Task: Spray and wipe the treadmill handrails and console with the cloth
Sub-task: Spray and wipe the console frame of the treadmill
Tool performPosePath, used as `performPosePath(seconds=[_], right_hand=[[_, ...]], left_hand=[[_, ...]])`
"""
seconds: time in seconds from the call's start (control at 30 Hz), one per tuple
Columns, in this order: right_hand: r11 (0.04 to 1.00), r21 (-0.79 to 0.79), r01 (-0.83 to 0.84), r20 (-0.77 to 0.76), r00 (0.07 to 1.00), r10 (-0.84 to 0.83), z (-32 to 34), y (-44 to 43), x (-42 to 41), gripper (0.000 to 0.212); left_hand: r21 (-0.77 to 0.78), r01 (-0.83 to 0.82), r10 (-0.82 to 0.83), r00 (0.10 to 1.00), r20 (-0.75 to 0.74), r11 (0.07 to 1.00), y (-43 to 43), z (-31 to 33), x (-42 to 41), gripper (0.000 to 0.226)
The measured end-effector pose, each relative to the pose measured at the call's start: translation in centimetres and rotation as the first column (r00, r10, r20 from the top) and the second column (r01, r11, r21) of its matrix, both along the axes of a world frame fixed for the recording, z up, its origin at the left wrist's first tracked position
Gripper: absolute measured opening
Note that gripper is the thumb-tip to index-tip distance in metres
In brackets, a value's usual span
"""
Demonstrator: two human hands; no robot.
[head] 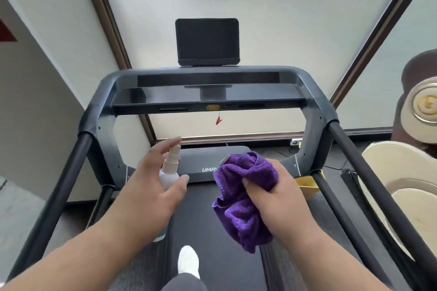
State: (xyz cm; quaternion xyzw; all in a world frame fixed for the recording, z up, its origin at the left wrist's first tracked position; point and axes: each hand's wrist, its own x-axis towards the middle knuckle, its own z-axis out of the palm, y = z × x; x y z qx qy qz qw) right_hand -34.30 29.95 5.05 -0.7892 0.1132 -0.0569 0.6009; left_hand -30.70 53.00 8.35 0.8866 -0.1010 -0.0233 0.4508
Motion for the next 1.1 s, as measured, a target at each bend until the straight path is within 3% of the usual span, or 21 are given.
performPosePath(seconds=[0.27, 0.63, 0.8, 0.93, 1.1], right_hand=[[0.998, -0.007, -0.061, -0.103, 0.993, 0.06, -0.7, 1.3, 12.4, 0.013], [0.991, -0.095, -0.092, -0.135, 0.988, 0.079, -0.5, 0.5, 27.3, 0.025], [0.976, -0.194, -0.102, -0.091, 0.992, 0.086, -1.2, -2.8, 32.7, 0.027], [0.936, -0.282, -0.21, -0.055, 0.978, 0.203, 0.2, -5.9, 37.7, 0.027], [0.793, -0.537, -0.288, -0.109, 0.956, 0.273, 1.0, -11.0, 44.1, 0.045]], left_hand=[[-0.051, 0.044, -0.049, 0.994, -0.099, 0.998, 1.5, -2.4, 11.0, 0.068], [0.072, 0.104, -0.092, 0.984, -0.155, 0.992, -0.4, -2.8, 26.9, 0.067], [0.09, 0.082, -0.071, 0.989, -0.129, 0.993, -4.4, -4.3, 31.5, 0.068], [0.109, 0.027, -0.013, 0.993, -0.12, 0.994, -7.3, -4.7, 34.0, 0.065], [0.133, -0.06, 0.078, 0.988, -0.132, 0.989, -10.2, -5.1, 35.5, 0.066]])
